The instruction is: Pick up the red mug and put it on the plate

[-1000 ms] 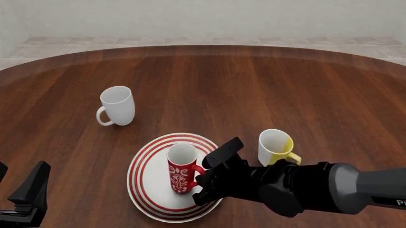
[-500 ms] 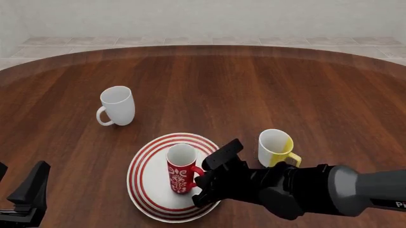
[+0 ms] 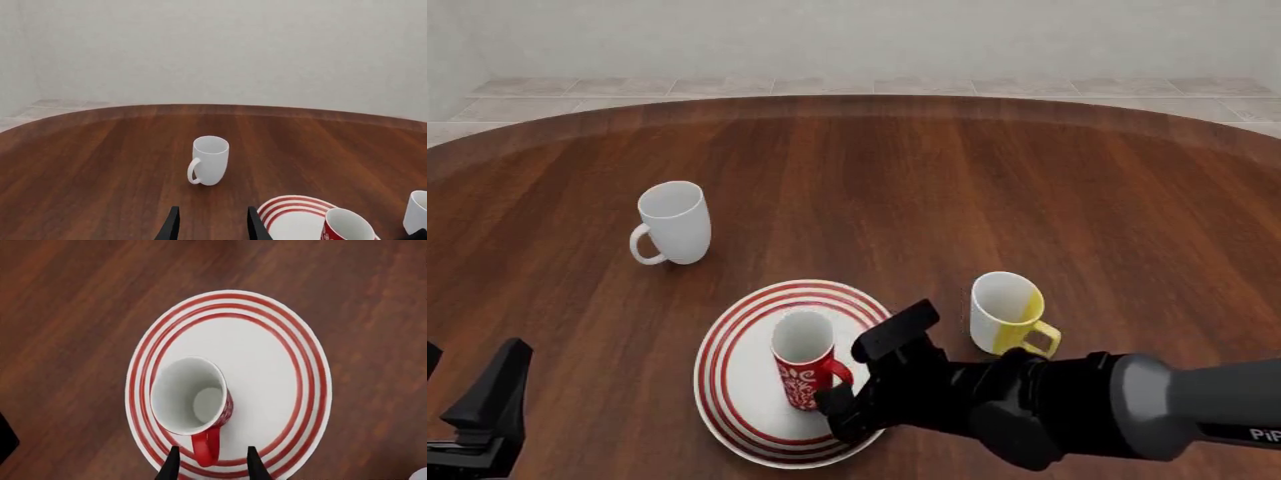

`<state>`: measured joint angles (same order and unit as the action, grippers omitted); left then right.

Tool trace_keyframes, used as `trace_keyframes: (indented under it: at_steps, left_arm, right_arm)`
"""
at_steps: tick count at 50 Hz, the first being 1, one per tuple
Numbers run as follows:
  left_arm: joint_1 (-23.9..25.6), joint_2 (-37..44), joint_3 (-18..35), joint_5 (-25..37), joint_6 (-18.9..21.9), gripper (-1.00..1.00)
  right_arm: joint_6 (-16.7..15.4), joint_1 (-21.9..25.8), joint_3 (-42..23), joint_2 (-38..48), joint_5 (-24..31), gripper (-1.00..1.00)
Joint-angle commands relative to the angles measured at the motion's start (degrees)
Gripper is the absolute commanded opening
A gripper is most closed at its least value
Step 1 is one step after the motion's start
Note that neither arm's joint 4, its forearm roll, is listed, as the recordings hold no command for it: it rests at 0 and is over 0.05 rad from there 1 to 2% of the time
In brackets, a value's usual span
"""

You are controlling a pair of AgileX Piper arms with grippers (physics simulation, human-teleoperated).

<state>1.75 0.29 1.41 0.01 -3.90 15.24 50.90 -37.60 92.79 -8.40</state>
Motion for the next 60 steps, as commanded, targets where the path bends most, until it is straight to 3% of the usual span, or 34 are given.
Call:
trace_keyframes:
  at_steps: [1, 17, 28, 30, 35, 40, 54, 60]
  left_arm:
    - [0.0, 0.1, 0.2, 0.0, 0.1, 1.00]
    - [-0.3, -0.2, 0.0, 0.2, -0.1, 1.00]
    - [-0.3, -0.1, 0.3, 0.4, 0.6, 1.00]
    - [-0.7, -0.1, 0.4, 0.4, 0.7, 1.00]
    - [-0.9, -0.2, 0.4, 0.6, 0.9, 1.00]
    - [-1.0, -0.2, 0.5, 0.7, 1.3, 1.00]
    - [-1.4, -0.3, 0.8, 1.1, 1.7, 1.00]
    - [-1.6, -0.3, 0.8, 1.1, 2.1, 1.00]
  right_arm:
    - [0.2, -0.1, -0.2, -1.0, 0.8, 1.00]
    - [-2.3, 1.4, -1.1, -4.9, 4.5, 1.00]
    - [-5.6, 1.7, -1.8, -18.0, 14.3, 1.00]
    - [-7.4, 1.7, -2.0, -20.5, 16.0, 1.00]
    - [-7.7, 1.1, -2.2, -26.1, 20.3, 1.00]
    - [-8.7, 0.0, -1.3, -30.7, 22.6, 1.00]
    - [-15.5, -6.7, -5.5, -50.2, 37.4, 1.00]
    - [-16.0, -10.0, -7.9, -59.4, 43.4, 1.00]
